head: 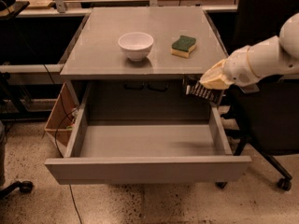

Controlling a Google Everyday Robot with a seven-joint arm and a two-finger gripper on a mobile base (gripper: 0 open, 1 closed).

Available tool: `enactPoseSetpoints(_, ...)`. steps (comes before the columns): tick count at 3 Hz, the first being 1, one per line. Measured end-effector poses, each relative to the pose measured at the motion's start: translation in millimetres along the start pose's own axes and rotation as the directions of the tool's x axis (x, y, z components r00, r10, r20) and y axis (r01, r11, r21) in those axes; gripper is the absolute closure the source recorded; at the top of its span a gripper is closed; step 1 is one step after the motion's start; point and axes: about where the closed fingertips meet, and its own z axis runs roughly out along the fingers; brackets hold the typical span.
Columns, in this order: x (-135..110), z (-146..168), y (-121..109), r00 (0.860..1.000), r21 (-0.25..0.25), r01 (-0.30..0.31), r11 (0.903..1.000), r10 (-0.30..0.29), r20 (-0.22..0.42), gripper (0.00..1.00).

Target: Pick rxbar chocolate from top drawer and place on counter

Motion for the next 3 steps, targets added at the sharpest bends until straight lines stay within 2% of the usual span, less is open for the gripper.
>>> enactPoseSetpoints(1, -22, -5, -37, 0.998, 0.028, 0.058, 0.9979, -0.058, 0.000, 1.00)
enactPoseSetpoints(3, -50, 20, -97, 0.991, 0.049, 0.135, 0.9896, -0.136, 0.015, 1.00)
